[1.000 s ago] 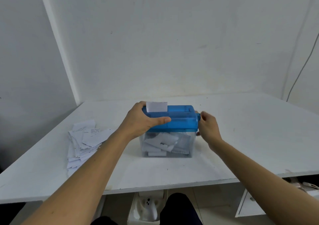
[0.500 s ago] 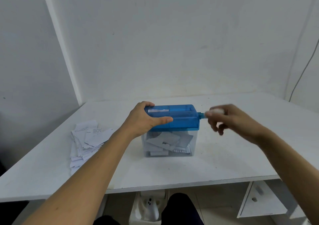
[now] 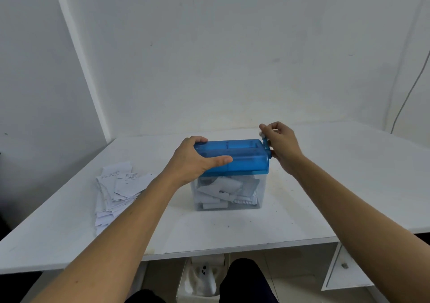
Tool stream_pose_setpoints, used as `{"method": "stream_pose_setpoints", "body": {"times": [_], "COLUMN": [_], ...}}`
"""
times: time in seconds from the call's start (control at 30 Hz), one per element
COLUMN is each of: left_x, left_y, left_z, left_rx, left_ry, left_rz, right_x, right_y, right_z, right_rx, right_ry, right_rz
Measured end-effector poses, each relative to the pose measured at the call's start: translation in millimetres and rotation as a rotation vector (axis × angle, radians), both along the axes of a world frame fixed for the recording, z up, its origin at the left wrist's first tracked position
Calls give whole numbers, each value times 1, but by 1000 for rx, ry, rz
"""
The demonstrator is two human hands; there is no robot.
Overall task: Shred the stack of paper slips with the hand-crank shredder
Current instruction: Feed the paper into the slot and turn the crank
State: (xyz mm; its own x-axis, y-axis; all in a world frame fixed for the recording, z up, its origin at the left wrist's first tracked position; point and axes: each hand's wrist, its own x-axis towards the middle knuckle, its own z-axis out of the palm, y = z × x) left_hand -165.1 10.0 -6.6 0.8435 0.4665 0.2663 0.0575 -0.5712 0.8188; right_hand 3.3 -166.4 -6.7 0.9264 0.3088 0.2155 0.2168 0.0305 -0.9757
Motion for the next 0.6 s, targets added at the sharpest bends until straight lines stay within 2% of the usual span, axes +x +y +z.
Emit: {"method": "stream_pose_setpoints", "body": {"times": [0.1,0.2,0.37,0.43,0.6], "left_x": [-1,-1,-2,-3,-5], "left_y": [4,4,2,1,0], "left_z": [-1,-2,-1,-1,1], "left_rx": [11,17,18,10,-1], "left_ry": [14,22,23,18,34], "left_rz": [-15,-21,-18,-16,-6], "right_x": [7,3,-2,2,5], "right_y": [0,-13,-21,-20,-20], "right_z": [-31,-53,-42,-34,-1], "right_rx": [-197,-350,-538,-530,-336], "right_ry": [107,225,143,116,124], "right_rz": [44,185,193,169,194]}}
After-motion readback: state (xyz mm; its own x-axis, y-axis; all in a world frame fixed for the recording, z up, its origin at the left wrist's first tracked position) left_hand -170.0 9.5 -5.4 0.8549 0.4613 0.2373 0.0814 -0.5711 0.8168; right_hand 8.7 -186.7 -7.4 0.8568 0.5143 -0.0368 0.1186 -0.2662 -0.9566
